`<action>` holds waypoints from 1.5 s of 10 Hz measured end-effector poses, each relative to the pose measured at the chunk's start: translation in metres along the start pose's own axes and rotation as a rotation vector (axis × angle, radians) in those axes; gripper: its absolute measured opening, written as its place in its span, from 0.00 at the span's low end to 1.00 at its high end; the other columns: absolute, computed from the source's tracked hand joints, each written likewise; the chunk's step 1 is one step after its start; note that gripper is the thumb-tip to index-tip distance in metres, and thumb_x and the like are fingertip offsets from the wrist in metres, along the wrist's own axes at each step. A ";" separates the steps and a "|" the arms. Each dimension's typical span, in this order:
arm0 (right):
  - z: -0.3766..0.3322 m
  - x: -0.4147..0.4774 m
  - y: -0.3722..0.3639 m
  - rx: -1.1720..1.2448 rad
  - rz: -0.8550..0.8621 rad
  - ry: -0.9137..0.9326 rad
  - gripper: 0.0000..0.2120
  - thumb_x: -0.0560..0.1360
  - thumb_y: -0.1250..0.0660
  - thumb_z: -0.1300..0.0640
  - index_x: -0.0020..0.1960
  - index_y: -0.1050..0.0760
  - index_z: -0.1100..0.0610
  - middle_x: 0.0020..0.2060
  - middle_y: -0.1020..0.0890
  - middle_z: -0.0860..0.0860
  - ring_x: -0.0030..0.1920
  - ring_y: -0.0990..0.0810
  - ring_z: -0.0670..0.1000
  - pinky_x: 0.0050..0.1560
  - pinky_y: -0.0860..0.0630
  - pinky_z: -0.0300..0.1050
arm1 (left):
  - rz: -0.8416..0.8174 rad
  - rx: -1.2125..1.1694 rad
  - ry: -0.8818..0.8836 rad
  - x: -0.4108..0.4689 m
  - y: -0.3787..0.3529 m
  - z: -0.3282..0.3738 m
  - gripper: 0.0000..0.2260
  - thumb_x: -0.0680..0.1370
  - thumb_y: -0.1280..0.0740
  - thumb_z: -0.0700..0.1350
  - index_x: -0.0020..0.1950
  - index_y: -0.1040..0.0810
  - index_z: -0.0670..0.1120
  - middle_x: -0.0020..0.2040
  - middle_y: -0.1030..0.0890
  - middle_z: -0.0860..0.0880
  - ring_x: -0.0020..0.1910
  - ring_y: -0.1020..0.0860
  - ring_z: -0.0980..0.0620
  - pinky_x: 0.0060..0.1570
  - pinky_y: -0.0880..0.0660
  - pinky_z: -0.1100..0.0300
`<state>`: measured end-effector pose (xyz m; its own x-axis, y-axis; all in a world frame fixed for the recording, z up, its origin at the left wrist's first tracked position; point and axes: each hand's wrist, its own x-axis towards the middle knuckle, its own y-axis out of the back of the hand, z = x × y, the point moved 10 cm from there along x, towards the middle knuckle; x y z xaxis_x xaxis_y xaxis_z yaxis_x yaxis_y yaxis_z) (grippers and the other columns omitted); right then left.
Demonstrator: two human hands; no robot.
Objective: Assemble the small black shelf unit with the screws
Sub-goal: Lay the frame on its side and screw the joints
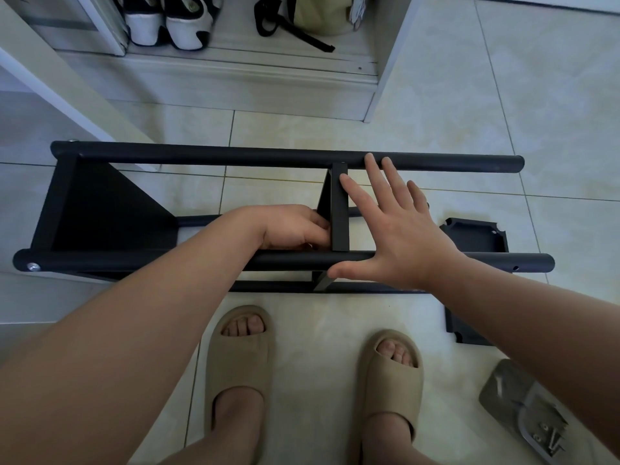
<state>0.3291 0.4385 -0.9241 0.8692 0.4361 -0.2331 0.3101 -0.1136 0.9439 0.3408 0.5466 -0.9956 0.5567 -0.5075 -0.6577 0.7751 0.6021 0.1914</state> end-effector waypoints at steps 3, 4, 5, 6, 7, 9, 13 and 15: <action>0.001 0.000 0.000 -0.010 0.006 0.000 0.60 0.60 0.50 0.13 0.82 0.62 0.43 0.81 0.67 0.50 0.80 0.69 0.54 0.79 0.57 0.66 | -0.047 -0.233 -0.014 -0.001 -0.006 0.003 0.14 0.76 0.35 0.30 0.62 0.24 0.31 0.52 0.21 0.38 0.47 0.24 0.44 0.52 0.27 0.51; 0.001 0.000 0.000 -0.011 0.009 0.003 0.60 0.60 0.50 0.13 0.82 0.62 0.43 0.81 0.67 0.50 0.80 0.69 0.54 0.79 0.57 0.66 | -0.055 -0.252 -0.005 0.000 -0.007 0.001 0.14 0.77 0.35 0.31 0.62 0.23 0.32 0.50 0.19 0.38 0.42 0.21 0.49 0.46 0.24 0.59; 0.001 0.000 0.000 -0.005 0.009 0.004 0.60 0.60 0.49 0.14 0.82 0.62 0.42 0.81 0.67 0.50 0.80 0.69 0.54 0.79 0.57 0.67 | -0.015 -0.119 0.019 -0.001 -0.003 -0.001 0.15 0.71 0.31 0.43 0.55 0.17 0.37 0.48 0.17 0.37 0.42 0.22 0.48 0.49 0.26 0.54; 0.001 0.000 0.000 -0.007 0.009 0.002 0.60 0.60 0.49 0.14 0.82 0.62 0.43 0.81 0.67 0.50 0.80 0.69 0.54 0.79 0.56 0.67 | -0.001 -0.074 0.025 -0.004 -0.001 0.000 0.09 0.70 0.29 0.44 0.47 0.15 0.42 0.42 0.19 0.42 0.41 0.26 0.47 0.46 0.29 0.54; 0.001 0.000 0.000 -0.006 0.010 0.002 0.60 0.60 0.49 0.14 0.82 0.62 0.43 0.81 0.66 0.50 0.80 0.69 0.54 0.79 0.56 0.67 | -0.005 -0.130 0.015 -0.002 -0.001 -0.001 0.09 0.76 0.32 0.36 0.55 0.18 0.36 0.45 0.21 0.39 0.42 0.26 0.45 0.46 0.30 0.54; 0.001 0.000 0.000 -0.011 0.008 0.000 0.60 0.60 0.50 0.14 0.82 0.62 0.43 0.81 0.66 0.50 0.80 0.69 0.54 0.79 0.56 0.67 | -0.032 -0.297 0.015 -0.001 -0.005 0.000 0.16 0.76 0.35 0.30 0.64 0.26 0.30 0.50 0.20 0.39 0.44 0.21 0.47 0.47 0.24 0.57; 0.000 0.000 0.000 -0.005 0.018 0.005 0.60 0.60 0.50 0.13 0.82 0.61 0.43 0.81 0.66 0.50 0.80 0.68 0.54 0.79 0.56 0.67 | -0.050 -0.266 0.014 -0.002 -0.005 -0.001 0.06 0.75 0.33 0.30 0.46 0.19 0.39 0.44 0.22 0.39 0.37 0.25 0.48 0.39 0.28 0.60; 0.001 0.000 0.001 0.003 0.018 0.002 0.60 0.59 0.49 0.14 0.82 0.61 0.43 0.81 0.66 0.50 0.80 0.68 0.54 0.79 0.56 0.67 | -0.053 -0.252 0.019 0.002 -0.006 -0.004 0.08 0.76 0.33 0.35 0.53 0.18 0.35 0.44 0.17 0.44 0.36 0.19 0.53 0.40 0.23 0.62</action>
<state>0.3294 0.4375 -0.9234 0.8740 0.4356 -0.2152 0.2954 -0.1246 0.9472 0.3361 0.5443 -1.0006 0.5095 -0.5326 -0.6759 0.7028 0.7108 -0.0303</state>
